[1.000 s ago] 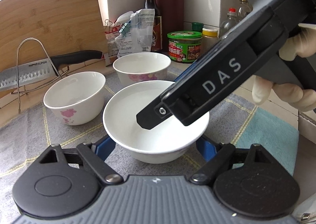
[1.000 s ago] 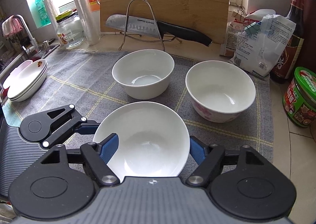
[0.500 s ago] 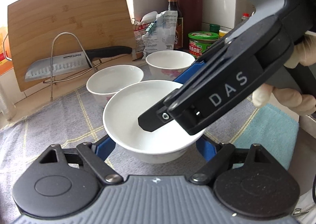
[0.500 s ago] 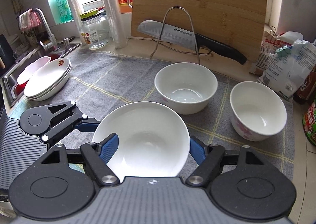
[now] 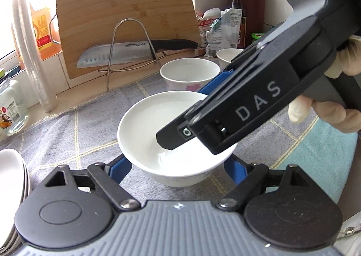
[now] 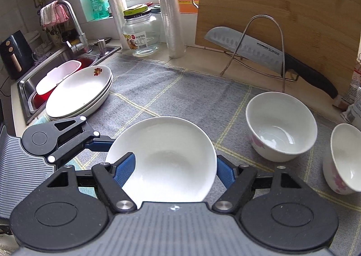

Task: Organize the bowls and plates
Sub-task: 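Lift and carry the white bowl with the right tool toward the plate stack, then lower the white bowl onto the towel beside the plates and open the right tool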

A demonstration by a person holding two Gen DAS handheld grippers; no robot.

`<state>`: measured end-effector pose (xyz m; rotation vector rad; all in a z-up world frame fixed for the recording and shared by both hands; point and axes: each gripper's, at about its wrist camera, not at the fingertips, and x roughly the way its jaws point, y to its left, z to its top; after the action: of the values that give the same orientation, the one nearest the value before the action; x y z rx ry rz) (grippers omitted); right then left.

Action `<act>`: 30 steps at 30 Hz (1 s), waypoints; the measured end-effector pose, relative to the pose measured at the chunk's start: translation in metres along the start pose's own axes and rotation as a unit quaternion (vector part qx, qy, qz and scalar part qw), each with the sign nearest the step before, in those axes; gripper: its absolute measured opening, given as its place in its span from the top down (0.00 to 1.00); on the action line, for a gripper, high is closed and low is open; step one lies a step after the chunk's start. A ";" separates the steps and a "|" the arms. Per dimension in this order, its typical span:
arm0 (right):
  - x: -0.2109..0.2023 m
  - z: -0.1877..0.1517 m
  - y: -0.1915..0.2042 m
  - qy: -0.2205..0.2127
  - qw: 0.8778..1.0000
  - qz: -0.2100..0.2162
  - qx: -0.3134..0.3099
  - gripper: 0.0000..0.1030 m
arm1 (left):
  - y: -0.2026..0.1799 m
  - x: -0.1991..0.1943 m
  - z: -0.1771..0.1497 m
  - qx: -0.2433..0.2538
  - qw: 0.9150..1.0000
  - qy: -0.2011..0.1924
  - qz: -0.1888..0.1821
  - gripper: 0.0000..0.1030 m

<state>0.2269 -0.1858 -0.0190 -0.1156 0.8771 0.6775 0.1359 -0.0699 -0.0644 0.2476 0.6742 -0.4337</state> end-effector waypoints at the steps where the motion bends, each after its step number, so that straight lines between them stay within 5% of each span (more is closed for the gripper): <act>1: 0.003 0.002 0.003 0.001 1.000 0.002 -0.001 0.21 | 0.004 0.000 -0.002 -0.002 1.000 0.002 0.002 0.15; 26: 0.042 0.016 0.040 0.022 0.999 0.031 -0.006 0.21 | 0.038 -0.007 -0.027 -0.035 0.999 0.027 0.009 0.15; 28: 0.043 0.015 0.041 0.022 0.999 0.030 -0.006 0.18 | 0.037 -0.007 -0.029 -0.030 0.999 0.022 0.011 0.14; 30: 0.042 0.015 0.043 0.015 0.999 0.026 -0.011 0.04 | 0.034 -0.009 -0.030 -0.022 0.999 0.016 0.019 0.11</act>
<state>0.2304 -0.1259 -0.0329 -0.1234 0.9044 0.7358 0.1292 -0.0264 -0.0783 0.2251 0.7084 -0.3795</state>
